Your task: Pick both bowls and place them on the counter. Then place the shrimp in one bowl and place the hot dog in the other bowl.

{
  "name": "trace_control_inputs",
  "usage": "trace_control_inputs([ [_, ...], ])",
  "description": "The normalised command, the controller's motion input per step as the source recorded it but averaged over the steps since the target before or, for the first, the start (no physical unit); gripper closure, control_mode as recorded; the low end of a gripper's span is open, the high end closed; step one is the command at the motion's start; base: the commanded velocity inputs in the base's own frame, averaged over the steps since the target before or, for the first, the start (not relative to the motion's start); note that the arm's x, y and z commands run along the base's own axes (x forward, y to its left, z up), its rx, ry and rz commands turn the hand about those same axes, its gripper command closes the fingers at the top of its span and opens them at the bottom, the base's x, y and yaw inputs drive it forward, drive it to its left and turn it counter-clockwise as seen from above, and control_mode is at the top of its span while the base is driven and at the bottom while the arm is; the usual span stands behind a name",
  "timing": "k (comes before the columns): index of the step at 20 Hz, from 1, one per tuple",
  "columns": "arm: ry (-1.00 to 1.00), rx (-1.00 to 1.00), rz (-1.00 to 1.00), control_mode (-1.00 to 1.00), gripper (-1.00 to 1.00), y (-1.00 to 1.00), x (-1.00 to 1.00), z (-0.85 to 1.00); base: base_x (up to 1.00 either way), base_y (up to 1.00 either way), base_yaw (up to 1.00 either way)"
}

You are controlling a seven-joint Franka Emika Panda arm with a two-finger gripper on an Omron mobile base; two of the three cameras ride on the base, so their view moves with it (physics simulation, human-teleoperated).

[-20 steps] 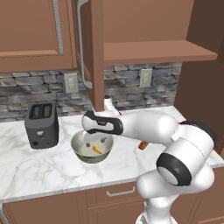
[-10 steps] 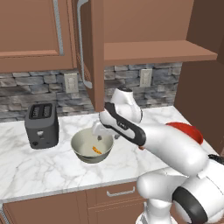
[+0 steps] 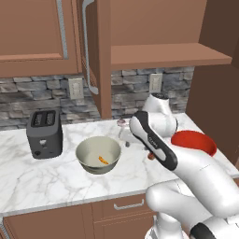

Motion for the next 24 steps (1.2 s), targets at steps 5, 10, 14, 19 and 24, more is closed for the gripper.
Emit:
trace_control_inputs([
  [5, 0.07, 0.00, -0.35, -1.00, -1.00, -0.78, -0.06, 0.00, 0.00, 0.00, 0.00],
  [10, 0.10, 0.00, -0.33, -1.00, -1.00, -0.67, 0.08, -0.18, 0.00, 0.00, 0.00],
  [14, 0.14, 0.00, -0.19, -1.00, -1.00, -0.57, 0.38, -0.28, 0.00, 0.00, 0.00],
  [19, 0.15, 0.00, -0.13, -1.00, -1.00, -0.41, 0.57, -0.21, 0.00, 0.00, 0.00],
  [24, 0.16, 0.00, -0.10, -1.00, -1.00, -0.05, 0.70, -0.13, 0.00, 0.00, 0.00],
])
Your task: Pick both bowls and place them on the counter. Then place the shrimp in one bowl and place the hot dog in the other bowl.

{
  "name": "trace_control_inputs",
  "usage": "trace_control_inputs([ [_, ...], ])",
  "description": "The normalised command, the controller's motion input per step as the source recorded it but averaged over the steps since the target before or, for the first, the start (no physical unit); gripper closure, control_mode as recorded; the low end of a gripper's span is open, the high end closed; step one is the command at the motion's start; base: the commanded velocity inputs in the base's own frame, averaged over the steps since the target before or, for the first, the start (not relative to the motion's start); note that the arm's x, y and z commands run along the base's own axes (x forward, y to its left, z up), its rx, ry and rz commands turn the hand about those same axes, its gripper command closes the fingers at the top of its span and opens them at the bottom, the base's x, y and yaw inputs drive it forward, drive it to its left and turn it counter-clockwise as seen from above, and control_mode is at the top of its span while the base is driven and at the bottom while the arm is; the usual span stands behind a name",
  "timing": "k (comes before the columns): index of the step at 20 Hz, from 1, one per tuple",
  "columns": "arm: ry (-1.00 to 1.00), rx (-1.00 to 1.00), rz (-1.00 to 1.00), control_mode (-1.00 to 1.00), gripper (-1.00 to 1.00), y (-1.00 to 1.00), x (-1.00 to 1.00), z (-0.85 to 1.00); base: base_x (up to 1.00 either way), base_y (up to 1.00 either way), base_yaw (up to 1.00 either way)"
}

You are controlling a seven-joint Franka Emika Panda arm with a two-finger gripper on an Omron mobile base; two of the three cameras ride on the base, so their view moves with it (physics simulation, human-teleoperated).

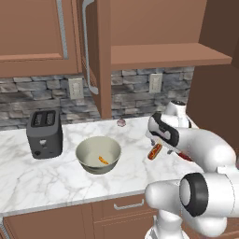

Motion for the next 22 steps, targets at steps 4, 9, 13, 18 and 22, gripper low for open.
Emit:
trace_control_inputs([
  [4, 0.15, 0.00, -0.08, -1.00, -1.00, 0.00, 0.56, -0.18, 0.00, 0.00, 0.00],
  [9, 0.12, -0.01, -0.07, -1.00, -1.00, 0.01, 0.37, -0.37, 0.00, 0.00, 0.00],
  [13, 0.09, -0.02, -0.05, -1.00, -1.00, 0.01, 0.30, -0.41, 0.00, 0.00, 0.00],
  [18, 0.07, 0.00, -0.05, -1.00, -1.00, 0.00, 0.11, -0.37, 0.00, 0.00, 0.00],
  [22, 0.05, 0.00, -0.06, -1.00, -1.00, 0.00, 0.01, -0.30, 0.00, 0.00, 0.00],
])
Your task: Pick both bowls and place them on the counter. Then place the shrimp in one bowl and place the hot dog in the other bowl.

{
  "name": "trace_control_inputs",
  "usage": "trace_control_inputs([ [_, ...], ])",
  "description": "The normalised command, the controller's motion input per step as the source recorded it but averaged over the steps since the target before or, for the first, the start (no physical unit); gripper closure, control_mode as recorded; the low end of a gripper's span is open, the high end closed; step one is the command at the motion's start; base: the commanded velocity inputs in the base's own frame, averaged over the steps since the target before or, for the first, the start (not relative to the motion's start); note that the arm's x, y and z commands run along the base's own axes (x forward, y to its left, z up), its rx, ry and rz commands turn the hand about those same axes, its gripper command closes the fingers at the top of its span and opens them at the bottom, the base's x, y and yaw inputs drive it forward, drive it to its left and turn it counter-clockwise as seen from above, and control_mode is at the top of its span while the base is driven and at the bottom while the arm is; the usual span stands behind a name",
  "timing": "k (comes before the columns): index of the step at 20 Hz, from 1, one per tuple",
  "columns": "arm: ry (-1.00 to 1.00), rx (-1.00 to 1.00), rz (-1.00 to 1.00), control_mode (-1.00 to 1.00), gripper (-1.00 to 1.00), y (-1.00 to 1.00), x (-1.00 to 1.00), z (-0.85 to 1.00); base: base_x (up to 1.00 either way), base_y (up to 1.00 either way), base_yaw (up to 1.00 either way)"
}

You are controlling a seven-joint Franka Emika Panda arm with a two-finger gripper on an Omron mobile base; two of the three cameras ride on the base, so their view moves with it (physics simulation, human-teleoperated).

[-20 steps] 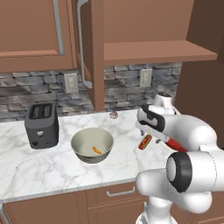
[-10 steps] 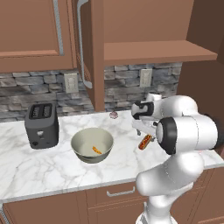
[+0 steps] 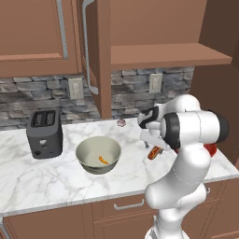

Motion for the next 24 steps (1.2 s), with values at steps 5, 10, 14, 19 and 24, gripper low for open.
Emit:
trace_control_inputs([
  [5, 0.03, 0.00, -0.05, -1.00, -1.00, 0.00, 0.00, -0.19, 0.00, 0.00, 0.00],
  [10, 0.01, 0.00, -0.04, -1.00, -1.00, 0.00, 0.00, -0.22, 0.00, 0.00, 0.00],
  [14, 0.00, 0.00, -0.03, -1.00, -1.00, 0.00, -0.01, -0.24, 0.00, 0.00, 0.00],
  [19, -0.01, 0.00, -0.01, -1.00, 1.00, 0.00, -0.14, -0.30, 0.00, 0.00, 0.00],
  [24, -0.04, 0.00, 0.00, -1.00, 1.00, 0.02, -0.07, -0.15, 0.00, 0.00, 0.00],
])
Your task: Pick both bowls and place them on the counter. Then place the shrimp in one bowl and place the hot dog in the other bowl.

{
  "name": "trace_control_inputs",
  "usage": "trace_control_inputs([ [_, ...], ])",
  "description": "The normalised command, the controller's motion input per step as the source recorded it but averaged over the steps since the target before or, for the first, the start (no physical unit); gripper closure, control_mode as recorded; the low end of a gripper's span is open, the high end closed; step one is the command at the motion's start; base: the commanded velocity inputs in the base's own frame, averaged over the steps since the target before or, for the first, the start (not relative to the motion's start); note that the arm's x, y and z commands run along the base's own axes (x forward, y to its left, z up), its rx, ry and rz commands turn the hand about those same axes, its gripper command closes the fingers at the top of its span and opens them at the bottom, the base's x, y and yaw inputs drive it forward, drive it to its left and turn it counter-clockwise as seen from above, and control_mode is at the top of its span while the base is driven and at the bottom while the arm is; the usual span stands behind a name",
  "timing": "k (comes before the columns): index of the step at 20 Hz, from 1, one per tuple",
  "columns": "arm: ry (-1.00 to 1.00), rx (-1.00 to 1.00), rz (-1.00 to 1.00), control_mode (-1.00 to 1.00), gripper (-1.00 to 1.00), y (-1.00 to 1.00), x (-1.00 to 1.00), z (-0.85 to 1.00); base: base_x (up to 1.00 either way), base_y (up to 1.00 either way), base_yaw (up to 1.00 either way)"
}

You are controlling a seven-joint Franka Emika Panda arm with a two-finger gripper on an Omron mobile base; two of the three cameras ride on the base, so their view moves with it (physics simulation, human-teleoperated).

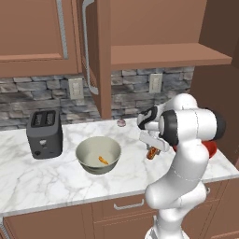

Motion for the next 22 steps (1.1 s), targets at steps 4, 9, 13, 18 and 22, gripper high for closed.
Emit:
trace_control_inputs([
  [4, -0.01, 0.00, -0.01, -1.00, 1.00, 0.08, 0.00, 0.03, 0.00, 0.00, 0.00],
  [9, -0.06, 0.01, -0.04, -1.00, 1.00, 0.00, -0.26, 0.61, 0.00, 0.00, 0.00],
  [13, -0.07, 0.02, -0.07, -1.00, 1.00, -0.01, -0.45, 0.81, 0.00, 0.00, 0.00],
  [18, -0.02, 0.00, -0.11, -1.00, 1.00, -0.09, -0.40, 0.72, 0.00, 0.00, 0.00],
  [22, 0.00, 0.00, -0.16, -1.00, 1.00, -0.29, -0.23, 0.36, 0.00, 0.00, 0.00],
])
